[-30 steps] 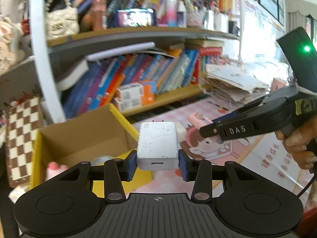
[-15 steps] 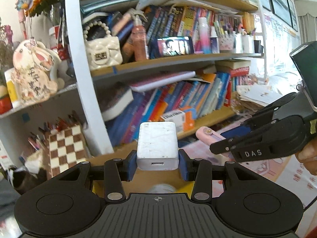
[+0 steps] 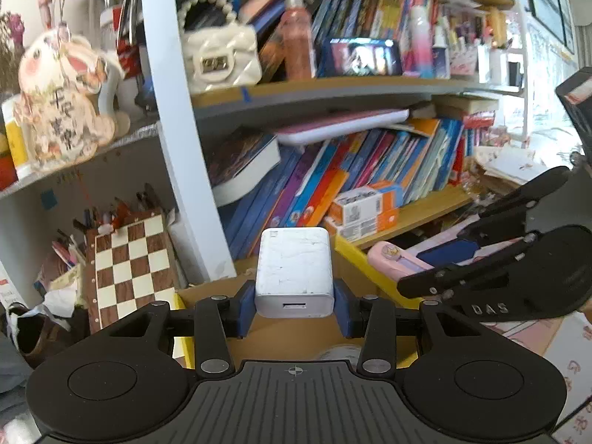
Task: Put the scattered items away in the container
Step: 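Carry the white charger and pink item over the yellow box with both tools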
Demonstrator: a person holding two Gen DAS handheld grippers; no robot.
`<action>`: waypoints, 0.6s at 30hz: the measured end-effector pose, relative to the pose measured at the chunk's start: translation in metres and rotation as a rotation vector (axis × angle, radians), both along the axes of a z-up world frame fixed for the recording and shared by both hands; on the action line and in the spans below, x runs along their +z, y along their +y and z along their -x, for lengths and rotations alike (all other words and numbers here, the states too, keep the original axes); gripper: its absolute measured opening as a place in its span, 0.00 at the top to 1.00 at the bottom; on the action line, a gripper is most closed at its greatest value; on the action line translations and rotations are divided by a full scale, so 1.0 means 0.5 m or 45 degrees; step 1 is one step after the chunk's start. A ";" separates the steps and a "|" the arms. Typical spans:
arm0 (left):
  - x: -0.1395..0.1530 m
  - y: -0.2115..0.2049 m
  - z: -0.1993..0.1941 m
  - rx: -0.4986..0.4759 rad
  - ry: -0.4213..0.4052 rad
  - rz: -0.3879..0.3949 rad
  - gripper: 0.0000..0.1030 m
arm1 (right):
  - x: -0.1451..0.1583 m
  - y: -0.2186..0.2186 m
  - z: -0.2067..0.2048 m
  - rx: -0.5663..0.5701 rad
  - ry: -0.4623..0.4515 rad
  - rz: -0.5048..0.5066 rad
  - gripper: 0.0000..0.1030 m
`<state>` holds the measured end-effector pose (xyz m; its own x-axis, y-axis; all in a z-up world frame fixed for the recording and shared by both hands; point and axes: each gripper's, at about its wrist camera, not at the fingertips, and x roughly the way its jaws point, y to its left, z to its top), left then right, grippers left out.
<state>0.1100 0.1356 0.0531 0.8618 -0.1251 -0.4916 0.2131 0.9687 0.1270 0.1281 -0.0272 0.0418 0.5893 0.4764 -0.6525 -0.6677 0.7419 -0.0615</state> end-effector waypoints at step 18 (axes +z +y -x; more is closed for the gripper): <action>-0.128 0.046 -0.187 0.002 0.381 -0.038 0.60 | -0.118 0.130 -0.116 0.152 0.109 0.233 0.77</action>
